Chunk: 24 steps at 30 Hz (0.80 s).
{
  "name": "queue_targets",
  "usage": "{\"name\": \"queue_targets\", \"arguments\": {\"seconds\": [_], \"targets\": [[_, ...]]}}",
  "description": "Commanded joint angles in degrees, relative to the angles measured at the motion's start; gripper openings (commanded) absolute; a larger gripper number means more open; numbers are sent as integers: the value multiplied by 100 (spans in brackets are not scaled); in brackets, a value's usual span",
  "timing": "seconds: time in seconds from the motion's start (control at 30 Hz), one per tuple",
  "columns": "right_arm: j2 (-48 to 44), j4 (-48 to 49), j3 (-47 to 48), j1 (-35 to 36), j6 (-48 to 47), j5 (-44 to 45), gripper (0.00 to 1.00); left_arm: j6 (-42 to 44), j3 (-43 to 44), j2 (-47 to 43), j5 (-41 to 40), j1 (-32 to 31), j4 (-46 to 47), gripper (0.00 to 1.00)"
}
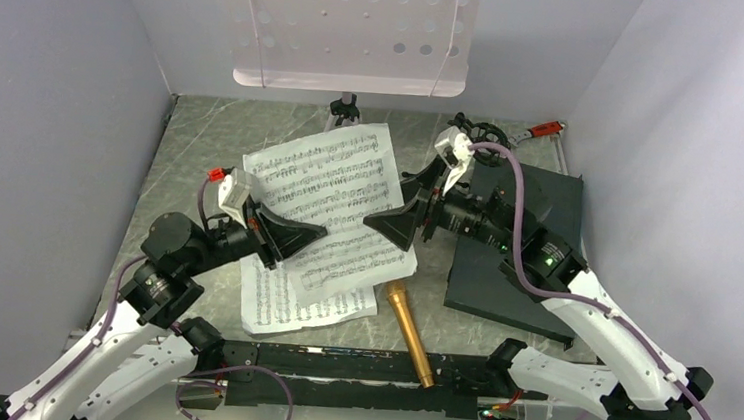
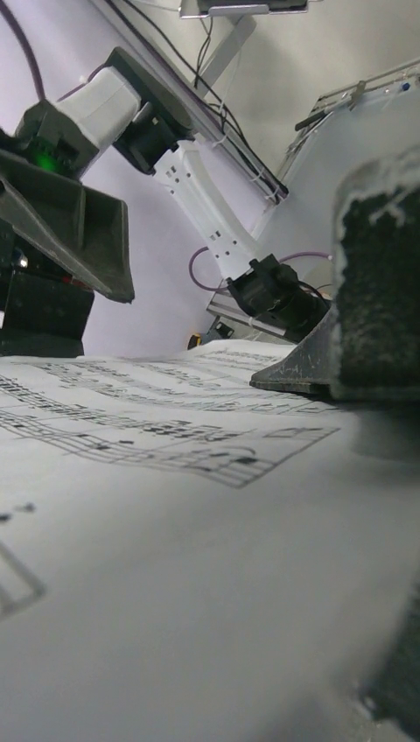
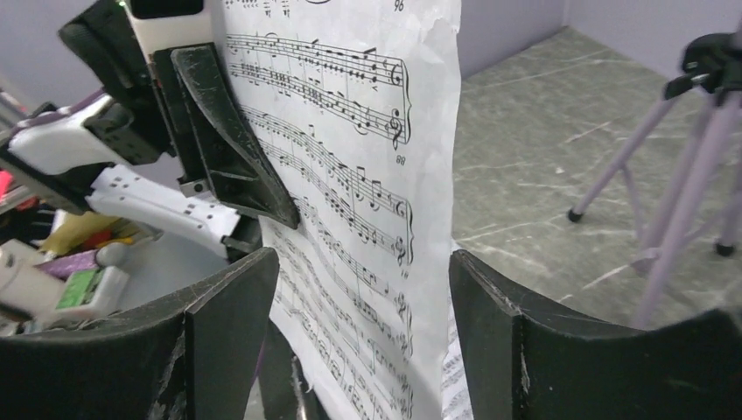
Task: Set up the instrument practice props
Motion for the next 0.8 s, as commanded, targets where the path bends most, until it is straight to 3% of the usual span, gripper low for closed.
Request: {"name": "queue_targets", "arguments": {"seconds": [0.0, 0.2, 0.37, 0.77], "targets": [[-36, -474, 529, -3, -333, 636, 76, 125, 599, 257, -501, -25, -422, 3], [81, -1164, 1058, -4, -717, 1490, 80, 440, 1493, 842, -703, -25, -1388, 3], [372, -1752, 1800, -13, -864, 2211, 81, 773, 1898, 1145, -562, -25, -1412, 3], [835, -2443, 3065, -373, -1070, 2786, 87, 1498, 3140, 1942, -135, -25, -1764, 3]]}}
